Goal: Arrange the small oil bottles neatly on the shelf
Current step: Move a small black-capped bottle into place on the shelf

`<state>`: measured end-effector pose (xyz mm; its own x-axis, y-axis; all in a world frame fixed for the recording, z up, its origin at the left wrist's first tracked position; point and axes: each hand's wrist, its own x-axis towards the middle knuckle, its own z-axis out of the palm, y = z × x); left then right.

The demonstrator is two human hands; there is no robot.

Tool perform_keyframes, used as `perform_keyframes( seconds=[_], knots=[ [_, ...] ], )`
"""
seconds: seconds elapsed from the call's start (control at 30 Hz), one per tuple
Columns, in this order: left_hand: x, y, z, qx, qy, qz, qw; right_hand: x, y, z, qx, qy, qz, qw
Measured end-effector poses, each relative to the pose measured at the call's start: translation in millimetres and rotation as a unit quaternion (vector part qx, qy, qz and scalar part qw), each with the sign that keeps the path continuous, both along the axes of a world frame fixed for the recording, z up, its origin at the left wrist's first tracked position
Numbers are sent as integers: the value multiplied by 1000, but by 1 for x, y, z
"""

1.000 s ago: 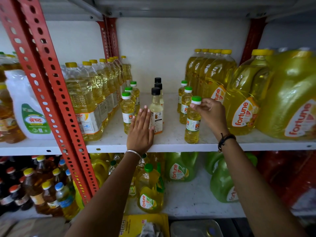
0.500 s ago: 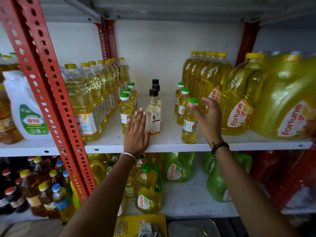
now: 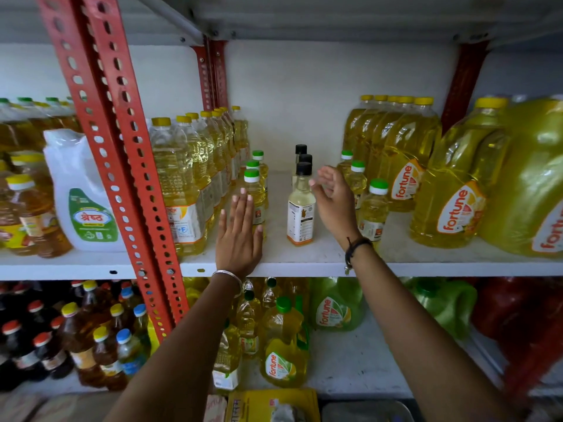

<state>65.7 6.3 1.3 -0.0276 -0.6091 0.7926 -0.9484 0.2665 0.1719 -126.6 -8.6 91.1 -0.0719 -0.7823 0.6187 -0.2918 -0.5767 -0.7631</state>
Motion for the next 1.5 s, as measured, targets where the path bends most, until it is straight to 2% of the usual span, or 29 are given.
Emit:
perform_keyframes(
  seconds=[0.1, 0.23, 0.4, 0.6, 1.0, 1.5],
  knots=[
    [1, 1, 0, -2, 11, -7, 1000, 10, -17, 1, 60, 21, 30, 998],
    [1, 1, -1, -7, 15, -12, 1000, 12, -28, 2, 83, 15, 31, 996],
    [2, -1, -2, -4, 8, -15, 1000, 10, -26, 7, 83, 14, 13, 996],
    [2, 0, -2, 2, 4, -17, 1000, 12, -29, 5, 72, 22, -54, 996],
    [2, 1, -2, 7, 7, -20, 1000, 11, -23, 12, 82, -13, -11, 996],
    [1, 1, -2, 9, 6, -18, 1000, 2, -3, 15, 69, 18, -5, 997]
  ],
)
